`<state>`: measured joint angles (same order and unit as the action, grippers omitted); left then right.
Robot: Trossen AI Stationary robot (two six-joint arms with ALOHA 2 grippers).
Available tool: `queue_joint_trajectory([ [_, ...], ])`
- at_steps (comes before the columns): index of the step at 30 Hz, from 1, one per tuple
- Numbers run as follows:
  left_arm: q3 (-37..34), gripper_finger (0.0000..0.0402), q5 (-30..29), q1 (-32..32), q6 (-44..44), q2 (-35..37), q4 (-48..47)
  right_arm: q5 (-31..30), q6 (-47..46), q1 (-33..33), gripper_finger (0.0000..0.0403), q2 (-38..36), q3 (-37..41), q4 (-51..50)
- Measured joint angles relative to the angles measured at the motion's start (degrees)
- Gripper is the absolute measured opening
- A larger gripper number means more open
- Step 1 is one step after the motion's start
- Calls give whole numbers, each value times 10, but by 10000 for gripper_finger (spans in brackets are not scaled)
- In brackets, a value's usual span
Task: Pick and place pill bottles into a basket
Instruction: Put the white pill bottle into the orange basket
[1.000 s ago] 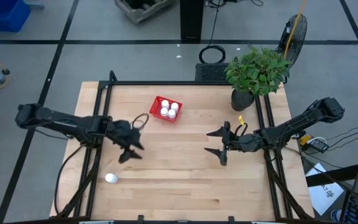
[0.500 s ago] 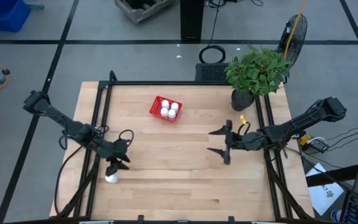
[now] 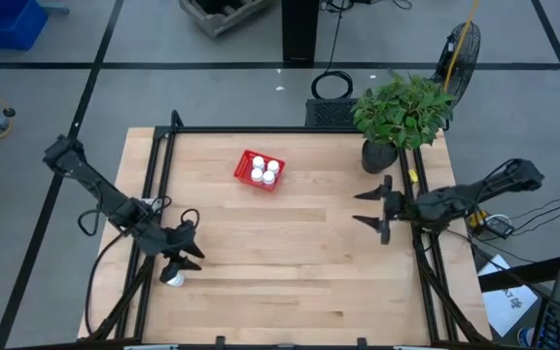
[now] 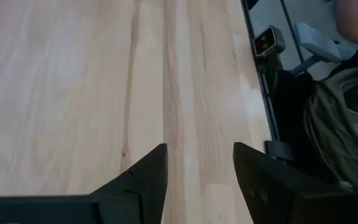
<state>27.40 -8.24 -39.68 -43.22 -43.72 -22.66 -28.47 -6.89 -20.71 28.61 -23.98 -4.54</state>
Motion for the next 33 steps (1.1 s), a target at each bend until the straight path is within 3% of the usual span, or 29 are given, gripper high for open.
queue_joint_trajectory([
  [8,0,191,-9,-17,13,0,18,16,-12,0,260,-149,125,42],
  [12,0,191,-10,-24,34,0,32,-18,-39,0,256,-198,183,54],
  [16,0,191,-4,-36,48,0,33,-45,-58,0,254,-209,226,97],
  [20,0,191,64,-49,83,0,28,-23,-58,0,257,-192,225,114],
  [25,0,191,112,-63,287,2,47,-15,-59,0,260,-190,226,118],
  [30,0,191,100,-74,557,3,44,-15,-59,0,258,-190,226,119],
  [33,0,191,80,-81,628,3,39,-15,-59,0,260,-190,226,120],
])
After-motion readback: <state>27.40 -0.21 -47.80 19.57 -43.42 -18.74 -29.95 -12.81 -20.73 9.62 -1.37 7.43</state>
